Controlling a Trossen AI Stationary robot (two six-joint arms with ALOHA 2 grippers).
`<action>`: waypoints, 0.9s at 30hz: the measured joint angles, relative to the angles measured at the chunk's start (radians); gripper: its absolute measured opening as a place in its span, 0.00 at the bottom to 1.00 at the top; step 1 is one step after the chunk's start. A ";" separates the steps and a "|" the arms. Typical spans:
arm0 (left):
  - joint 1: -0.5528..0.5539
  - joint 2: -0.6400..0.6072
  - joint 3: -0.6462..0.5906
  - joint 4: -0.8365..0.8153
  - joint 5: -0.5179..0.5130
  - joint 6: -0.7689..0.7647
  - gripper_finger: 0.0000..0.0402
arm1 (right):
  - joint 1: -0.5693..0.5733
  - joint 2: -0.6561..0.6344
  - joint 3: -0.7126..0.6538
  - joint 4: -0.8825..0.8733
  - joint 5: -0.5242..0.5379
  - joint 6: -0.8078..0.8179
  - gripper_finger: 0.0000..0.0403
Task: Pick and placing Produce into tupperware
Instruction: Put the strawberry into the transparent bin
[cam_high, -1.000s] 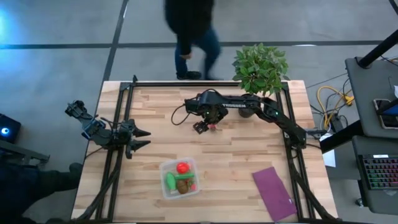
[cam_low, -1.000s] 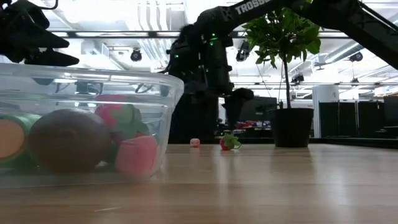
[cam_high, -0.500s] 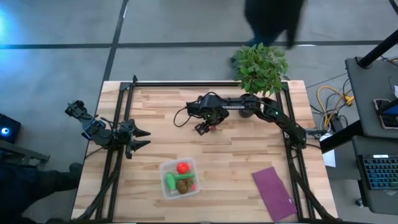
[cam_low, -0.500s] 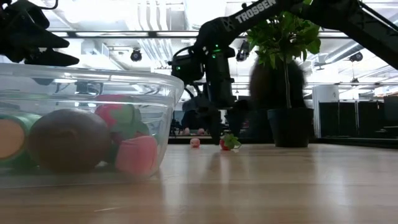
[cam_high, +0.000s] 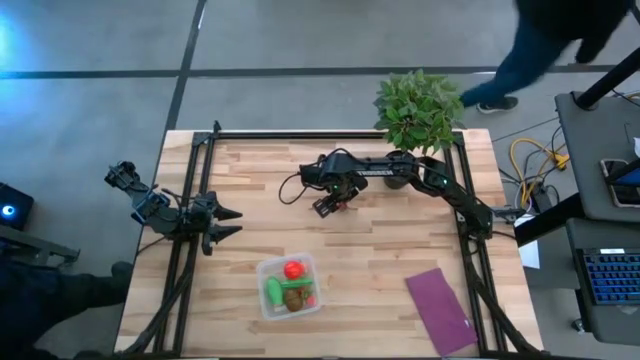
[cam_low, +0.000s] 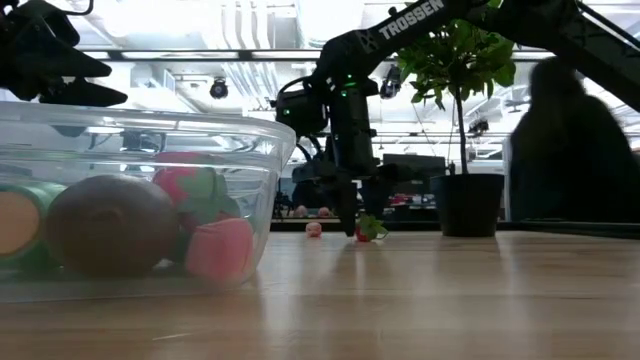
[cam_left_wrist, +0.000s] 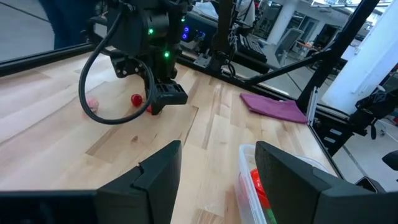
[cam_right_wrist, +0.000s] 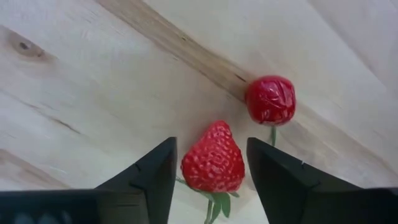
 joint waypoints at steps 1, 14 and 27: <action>0.000 0.000 0.000 0.000 0.000 0.000 0.48 | 0.000 0.000 -0.002 0.001 0.000 0.000 0.45; 0.000 0.000 0.000 0.000 0.000 0.000 0.48 | 0.000 0.000 -0.010 -0.005 -0.004 -0.008 0.35; 0.000 0.000 0.000 0.000 0.000 0.000 0.48 | 0.030 0.000 0.086 -0.109 -0.036 -0.017 0.36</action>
